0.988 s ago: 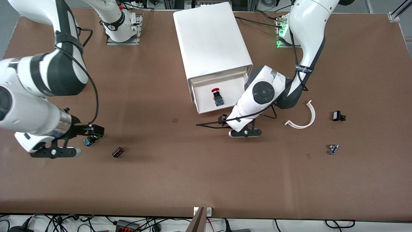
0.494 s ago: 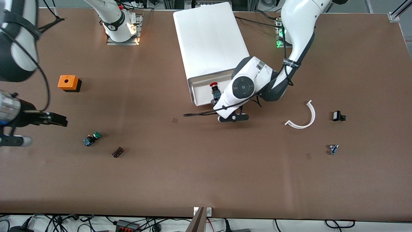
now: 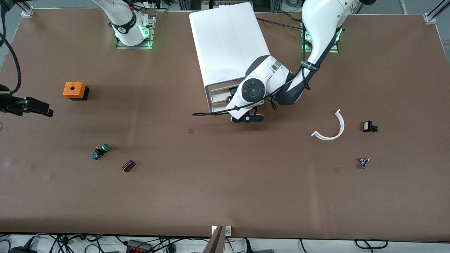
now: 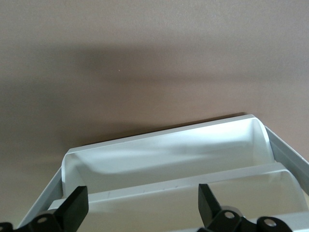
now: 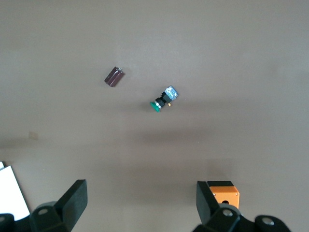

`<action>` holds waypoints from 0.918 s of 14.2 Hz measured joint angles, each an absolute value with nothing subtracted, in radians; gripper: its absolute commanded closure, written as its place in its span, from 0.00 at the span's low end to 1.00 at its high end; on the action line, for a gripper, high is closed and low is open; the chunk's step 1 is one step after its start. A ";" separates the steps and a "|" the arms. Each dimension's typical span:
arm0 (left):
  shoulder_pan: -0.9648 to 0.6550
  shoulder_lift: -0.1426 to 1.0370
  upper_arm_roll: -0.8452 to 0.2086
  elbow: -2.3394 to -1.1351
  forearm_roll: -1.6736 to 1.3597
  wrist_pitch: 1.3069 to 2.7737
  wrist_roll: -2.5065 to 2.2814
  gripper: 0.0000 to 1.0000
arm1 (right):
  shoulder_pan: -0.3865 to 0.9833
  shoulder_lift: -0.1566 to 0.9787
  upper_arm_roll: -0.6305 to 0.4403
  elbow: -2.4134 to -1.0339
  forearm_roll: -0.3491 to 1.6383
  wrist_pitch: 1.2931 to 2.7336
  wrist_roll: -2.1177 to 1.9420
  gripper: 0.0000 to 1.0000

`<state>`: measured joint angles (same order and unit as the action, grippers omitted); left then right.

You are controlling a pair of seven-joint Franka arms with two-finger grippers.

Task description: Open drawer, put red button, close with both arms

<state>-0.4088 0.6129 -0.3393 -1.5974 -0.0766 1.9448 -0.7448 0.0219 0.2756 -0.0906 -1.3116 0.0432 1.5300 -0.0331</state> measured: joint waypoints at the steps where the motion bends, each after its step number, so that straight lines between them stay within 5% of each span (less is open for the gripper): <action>1: -0.409 0.613 -0.340 -1.597 -0.077 1.936 -0.745 0.00 | 0.022 0.264 -0.089 -1.334 0.039 1.542 -0.033 0.00; 8: -0.409 0.613 -0.358 -1.597 -0.077 1.902 -0.745 0.00 | 0.026 0.104 -0.087 -1.612 0.026 1.693 -0.033 0.00; 13: -0.332 0.576 -0.349 -1.554 -0.031 1.880 -0.731 0.00 | 0.026 0.068 -0.084 -1.648 0.014 1.696 -0.034 0.00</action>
<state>-0.3316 0.5758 -0.3490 -1.5538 -0.0306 1.8795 -0.7311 0.0263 0.0680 -0.0838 -1.6477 0.0141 1.6962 -0.0342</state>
